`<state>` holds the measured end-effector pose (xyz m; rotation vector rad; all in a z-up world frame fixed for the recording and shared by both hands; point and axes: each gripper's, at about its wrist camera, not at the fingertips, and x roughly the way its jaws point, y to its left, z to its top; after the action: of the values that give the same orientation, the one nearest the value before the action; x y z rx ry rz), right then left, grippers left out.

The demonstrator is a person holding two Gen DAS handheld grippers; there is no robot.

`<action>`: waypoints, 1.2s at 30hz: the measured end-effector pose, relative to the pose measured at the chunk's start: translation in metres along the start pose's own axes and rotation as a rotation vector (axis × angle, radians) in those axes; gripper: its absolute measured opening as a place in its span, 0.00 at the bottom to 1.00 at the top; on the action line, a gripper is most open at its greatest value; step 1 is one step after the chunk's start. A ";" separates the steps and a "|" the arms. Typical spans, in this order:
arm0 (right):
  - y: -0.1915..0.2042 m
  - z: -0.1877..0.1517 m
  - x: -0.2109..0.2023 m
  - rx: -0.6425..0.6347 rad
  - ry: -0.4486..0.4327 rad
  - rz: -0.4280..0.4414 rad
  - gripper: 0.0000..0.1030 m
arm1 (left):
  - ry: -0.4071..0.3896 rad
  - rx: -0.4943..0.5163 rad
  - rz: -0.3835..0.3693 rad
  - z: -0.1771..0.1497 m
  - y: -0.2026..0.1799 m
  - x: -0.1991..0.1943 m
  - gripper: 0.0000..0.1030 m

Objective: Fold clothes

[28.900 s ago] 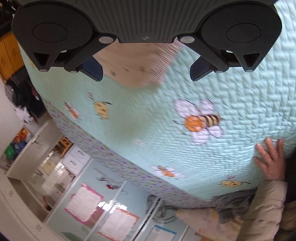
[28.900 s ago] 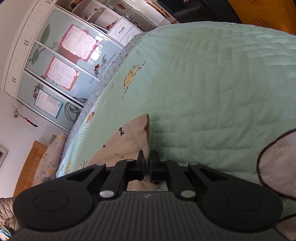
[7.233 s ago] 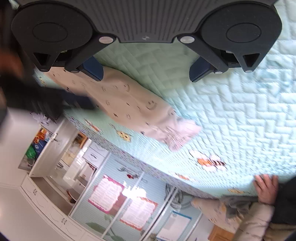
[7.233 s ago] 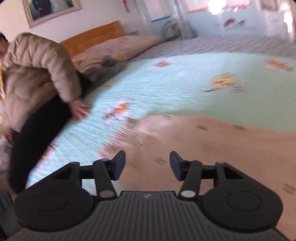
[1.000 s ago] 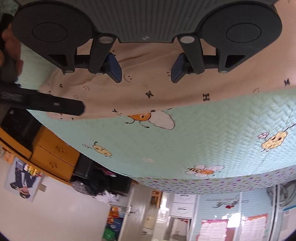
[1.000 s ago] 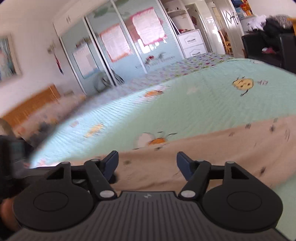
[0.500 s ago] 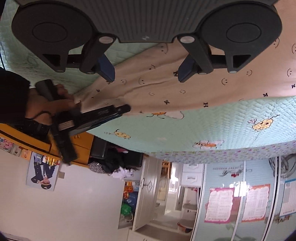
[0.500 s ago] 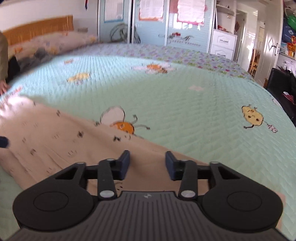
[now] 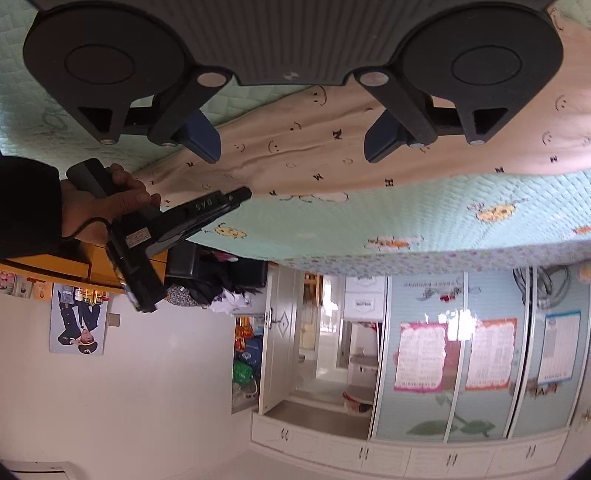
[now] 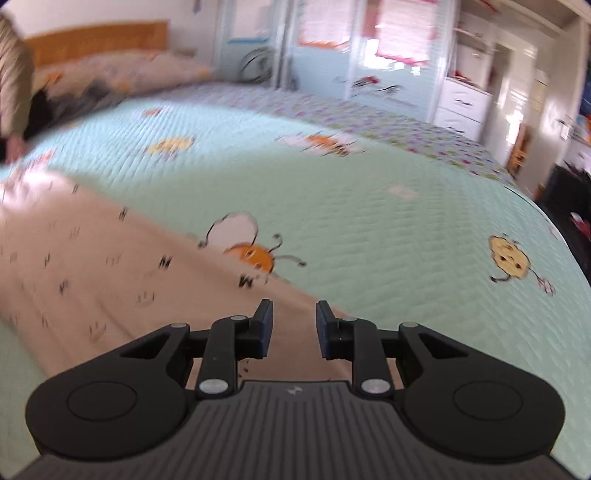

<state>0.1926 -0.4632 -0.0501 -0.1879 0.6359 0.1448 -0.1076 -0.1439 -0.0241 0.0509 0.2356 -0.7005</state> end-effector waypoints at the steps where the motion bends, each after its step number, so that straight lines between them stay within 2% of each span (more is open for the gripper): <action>1: 0.000 0.001 0.002 -0.021 0.010 0.005 0.26 | -0.012 0.011 0.004 -0.001 -0.002 -0.002 0.88; 8: -0.013 0.009 0.013 -0.092 0.060 0.055 0.33 | -0.011 0.019 0.013 0.000 -0.007 -0.003 0.89; 13: -0.018 0.015 0.023 -0.123 0.099 0.114 0.32 | 0.014 -0.007 0.017 -0.001 -0.005 -0.002 0.91; 16: -0.017 0.017 0.027 -0.145 0.126 0.137 0.21 | 0.016 -0.014 0.019 -0.001 -0.003 -0.003 0.92; 18: -0.013 0.019 0.029 -0.172 0.135 0.123 0.04 | 0.017 -0.014 0.020 -0.002 -0.005 -0.004 0.92; 27: -0.017 0.024 0.035 -0.164 0.108 0.060 0.00 | 0.023 -0.020 0.026 -0.003 -0.009 -0.008 0.93; 30: -0.014 0.023 0.030 -0.175 0.074 0.038 0.01 | 0.026 -0.023 0.027 -0.002 -0.010 -0.008 0.93; 31: -0.014 0.023 0.027 -0.176 0.061 0.030 0.01 | 0.026 -0.024 0.028 -0.002 -0.010 -0.008 0.93; 34: -0.005 0.028 0.020 -0.210 0.053 0.080 0.15 | 0.030 -0.029 0.031 -0.002 -0.010 -0.008 0.93; 36: 0.004 0.031 0.018 -0.256 0.053 0.109 0.33 | 0.035 -0.033 0.033 -0.002 -0.010 -0.007 0.93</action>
<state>0.2236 -0.4513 -0.0368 -0.4058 0.6799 0.3277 -0.1199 -0.1467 -0.0239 0.0356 0.2790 -0.6629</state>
